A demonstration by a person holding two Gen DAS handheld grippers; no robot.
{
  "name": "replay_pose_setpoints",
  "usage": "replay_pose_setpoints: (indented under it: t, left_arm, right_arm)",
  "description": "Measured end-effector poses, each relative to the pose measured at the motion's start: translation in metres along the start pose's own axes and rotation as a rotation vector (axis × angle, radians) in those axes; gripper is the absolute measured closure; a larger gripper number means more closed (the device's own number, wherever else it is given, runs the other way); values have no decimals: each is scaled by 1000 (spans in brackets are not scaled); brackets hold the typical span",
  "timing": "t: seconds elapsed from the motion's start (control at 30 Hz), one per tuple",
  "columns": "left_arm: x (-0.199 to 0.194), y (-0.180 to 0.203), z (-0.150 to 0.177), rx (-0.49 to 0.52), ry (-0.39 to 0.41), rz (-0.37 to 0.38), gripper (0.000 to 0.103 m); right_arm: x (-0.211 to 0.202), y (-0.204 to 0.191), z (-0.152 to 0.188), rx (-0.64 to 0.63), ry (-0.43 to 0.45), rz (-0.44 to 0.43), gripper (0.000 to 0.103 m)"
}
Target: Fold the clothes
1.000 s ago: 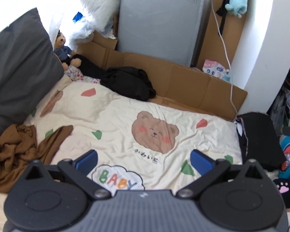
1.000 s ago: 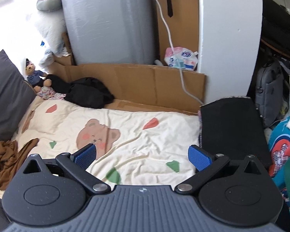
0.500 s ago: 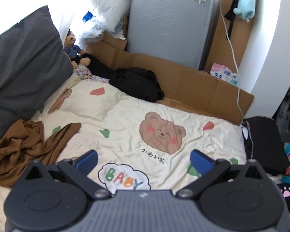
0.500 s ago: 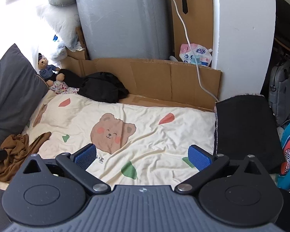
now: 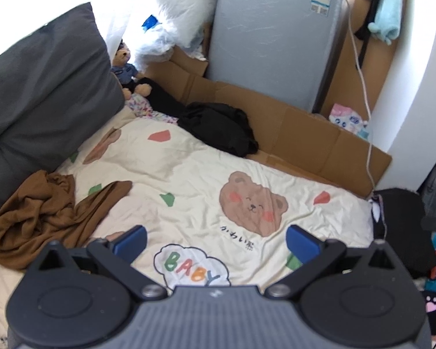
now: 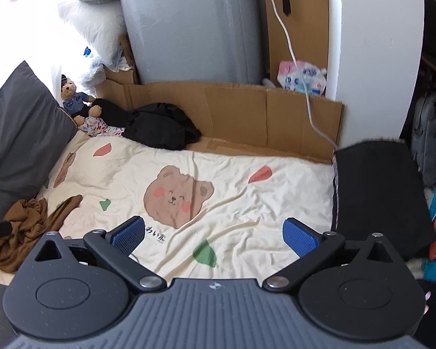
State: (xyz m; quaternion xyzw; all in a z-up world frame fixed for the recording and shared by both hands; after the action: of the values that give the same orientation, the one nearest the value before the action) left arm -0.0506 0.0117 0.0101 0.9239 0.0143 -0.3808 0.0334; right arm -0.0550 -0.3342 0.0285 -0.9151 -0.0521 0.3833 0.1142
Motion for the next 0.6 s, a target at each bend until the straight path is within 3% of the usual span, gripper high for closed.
replay_pose_setpoints:
  t: [0.6]
  left_arm:
    - [22,-12,5,-1,-58,-20,0]
  right_arm:
    - [20,-2,7,-32,-23,10,0]
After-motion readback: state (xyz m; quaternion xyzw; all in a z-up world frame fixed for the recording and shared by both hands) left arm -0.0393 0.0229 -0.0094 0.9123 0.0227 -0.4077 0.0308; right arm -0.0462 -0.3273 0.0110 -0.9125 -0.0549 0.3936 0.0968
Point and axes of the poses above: each gripper's, at about its wrist camera, not at the fingertips, and x roughly the way its jaws point, y to its right, z to its underside, the point moved 1 cm from there along x, roughly the way its jaws point, and after that the axes turned 6 degrees about -z, right-handed, at the moved point
